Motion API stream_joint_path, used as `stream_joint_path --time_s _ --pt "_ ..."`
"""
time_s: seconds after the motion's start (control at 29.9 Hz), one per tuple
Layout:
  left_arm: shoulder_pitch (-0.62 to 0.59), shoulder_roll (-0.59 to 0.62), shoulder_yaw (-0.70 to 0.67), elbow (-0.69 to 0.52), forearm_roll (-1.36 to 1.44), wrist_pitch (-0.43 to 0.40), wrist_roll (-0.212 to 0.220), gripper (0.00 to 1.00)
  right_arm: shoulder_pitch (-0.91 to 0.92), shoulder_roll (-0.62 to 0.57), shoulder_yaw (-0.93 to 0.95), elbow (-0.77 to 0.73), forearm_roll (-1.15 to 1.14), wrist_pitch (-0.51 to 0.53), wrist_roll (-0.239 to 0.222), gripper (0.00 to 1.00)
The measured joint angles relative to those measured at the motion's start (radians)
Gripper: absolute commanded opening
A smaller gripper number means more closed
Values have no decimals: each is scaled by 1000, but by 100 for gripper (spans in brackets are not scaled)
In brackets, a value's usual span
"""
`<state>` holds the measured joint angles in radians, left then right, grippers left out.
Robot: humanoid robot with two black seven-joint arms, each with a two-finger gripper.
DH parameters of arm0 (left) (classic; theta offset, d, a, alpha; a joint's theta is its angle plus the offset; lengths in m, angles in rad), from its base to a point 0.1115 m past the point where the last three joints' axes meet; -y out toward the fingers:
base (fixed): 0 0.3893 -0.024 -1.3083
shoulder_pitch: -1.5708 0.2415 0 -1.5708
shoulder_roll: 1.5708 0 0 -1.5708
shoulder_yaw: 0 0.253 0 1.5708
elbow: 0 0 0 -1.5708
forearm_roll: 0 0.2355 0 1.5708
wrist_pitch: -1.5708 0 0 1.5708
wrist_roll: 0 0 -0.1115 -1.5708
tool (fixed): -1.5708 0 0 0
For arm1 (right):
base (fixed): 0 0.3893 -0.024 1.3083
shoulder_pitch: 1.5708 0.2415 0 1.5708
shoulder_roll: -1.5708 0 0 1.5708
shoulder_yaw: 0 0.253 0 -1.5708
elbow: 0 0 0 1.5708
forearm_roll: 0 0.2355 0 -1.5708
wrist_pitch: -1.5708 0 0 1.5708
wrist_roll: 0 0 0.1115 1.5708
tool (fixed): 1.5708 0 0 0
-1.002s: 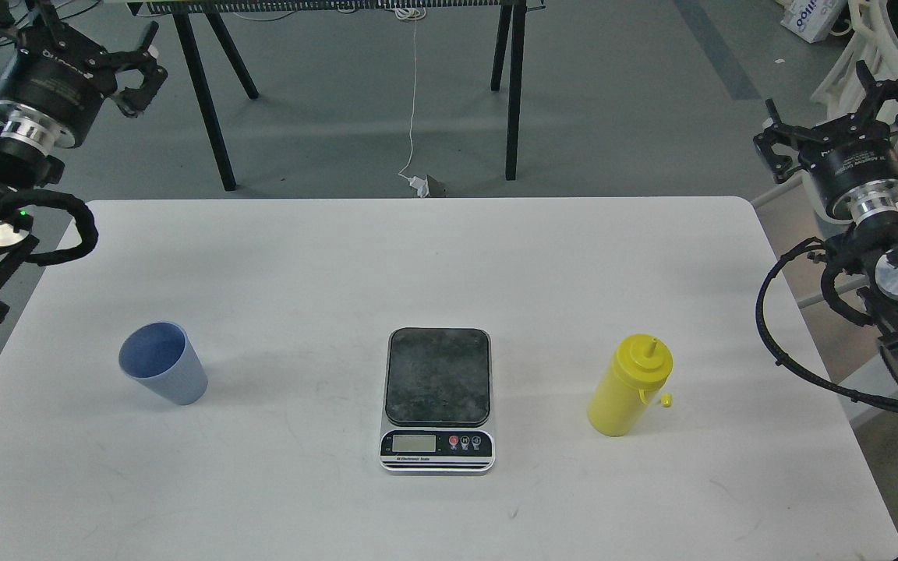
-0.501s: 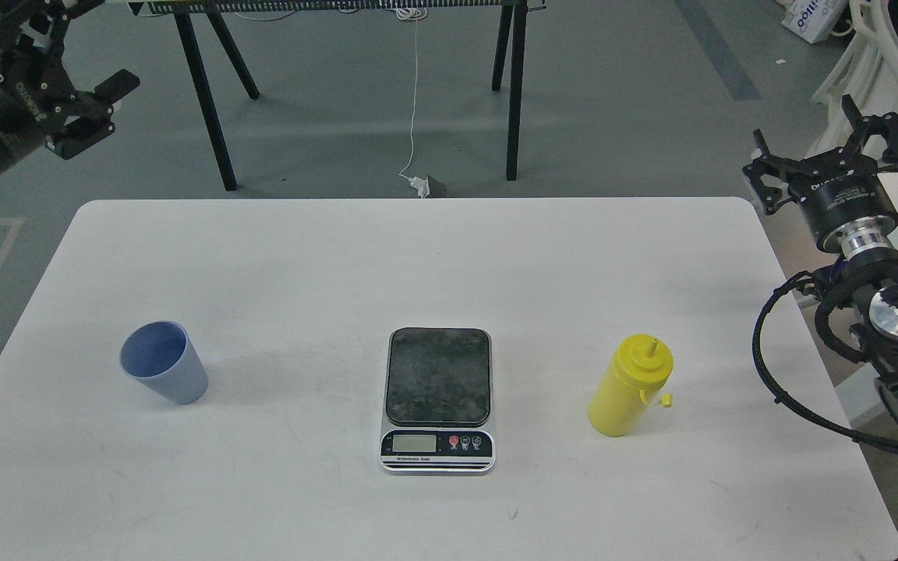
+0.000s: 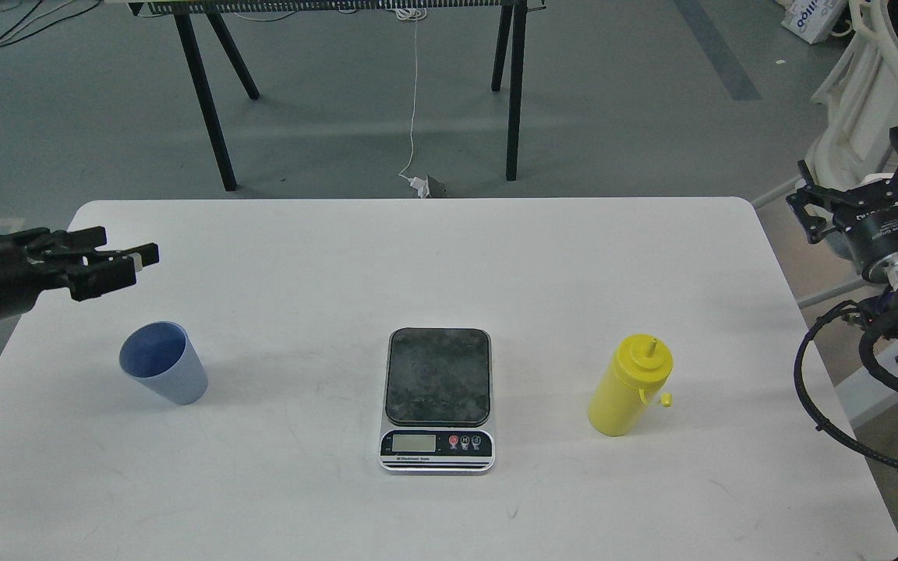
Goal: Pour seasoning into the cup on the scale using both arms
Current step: 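Grasp the blue cup with the left gripper, then carry the blue cup onto the scale and release it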
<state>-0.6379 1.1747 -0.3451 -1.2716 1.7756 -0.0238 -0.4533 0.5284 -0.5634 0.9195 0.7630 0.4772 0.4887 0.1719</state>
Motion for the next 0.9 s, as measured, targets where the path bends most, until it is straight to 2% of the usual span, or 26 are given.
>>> stream_joint_path --time_s 0.1,0.2,0.4,0.43,0.53,0.74,0.9 --pt "2 -39 58 64 74 38 2 70 -14 -22 2 34 0 0 0 100" --pt "3 -103 105 129 90 57 2 67 -20 -38 7 53 0 0 0 99" --pt "14 -141 124 193 92 65 2 66 -28 -48 28 62 0 0 0 99" --pt "18 -149 124 206 91 65 2 61 -29 -48 29 63 0 0 0 99" --pt "22 -181 125 245 89 65 1 40 -29 -48 30 73 0 0 0 99" --pt "27 -219 126 271 82 65 -20 10 -30 -49 30 83 0 0 0 99" --pt "39 -222 125 285 81 64 -27 5 -34 -49 30 81 0 0 0 100"
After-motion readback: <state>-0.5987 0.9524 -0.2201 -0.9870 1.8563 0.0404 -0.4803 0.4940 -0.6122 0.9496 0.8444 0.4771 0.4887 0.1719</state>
